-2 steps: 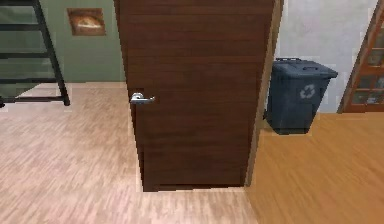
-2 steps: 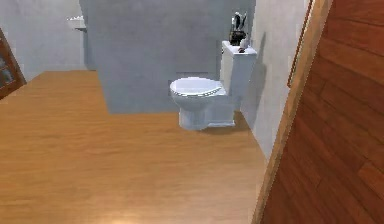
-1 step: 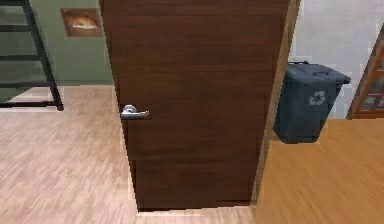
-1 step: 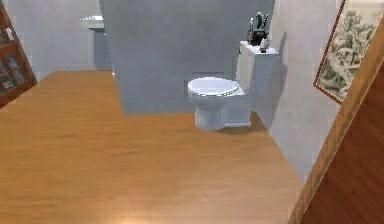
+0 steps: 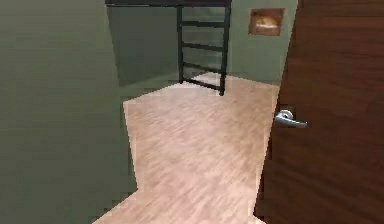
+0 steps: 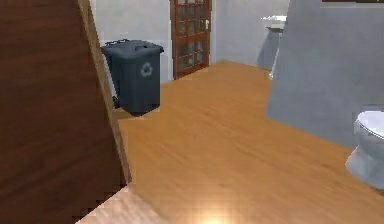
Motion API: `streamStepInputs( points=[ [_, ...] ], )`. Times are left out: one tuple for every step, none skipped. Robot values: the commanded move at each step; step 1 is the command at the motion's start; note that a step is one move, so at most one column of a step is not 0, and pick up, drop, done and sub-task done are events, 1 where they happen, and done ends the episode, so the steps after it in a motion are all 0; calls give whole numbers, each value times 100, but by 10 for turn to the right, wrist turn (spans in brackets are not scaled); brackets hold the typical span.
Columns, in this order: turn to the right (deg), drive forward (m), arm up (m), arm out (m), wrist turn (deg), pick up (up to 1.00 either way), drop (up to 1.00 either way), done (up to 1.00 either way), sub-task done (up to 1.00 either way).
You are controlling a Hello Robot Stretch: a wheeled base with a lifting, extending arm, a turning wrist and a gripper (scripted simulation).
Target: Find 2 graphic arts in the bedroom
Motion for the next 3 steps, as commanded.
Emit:
streamStepInputs(
  points=[
    [-390, 0, 0, 0, 0, 0, 0, 0, 0],
    [0, 60, 0, 0, 0, 0, 0, 0, 0],
    [-450, 0, 0, 0, 0, 0, 0, 0, 0]
  ],
)
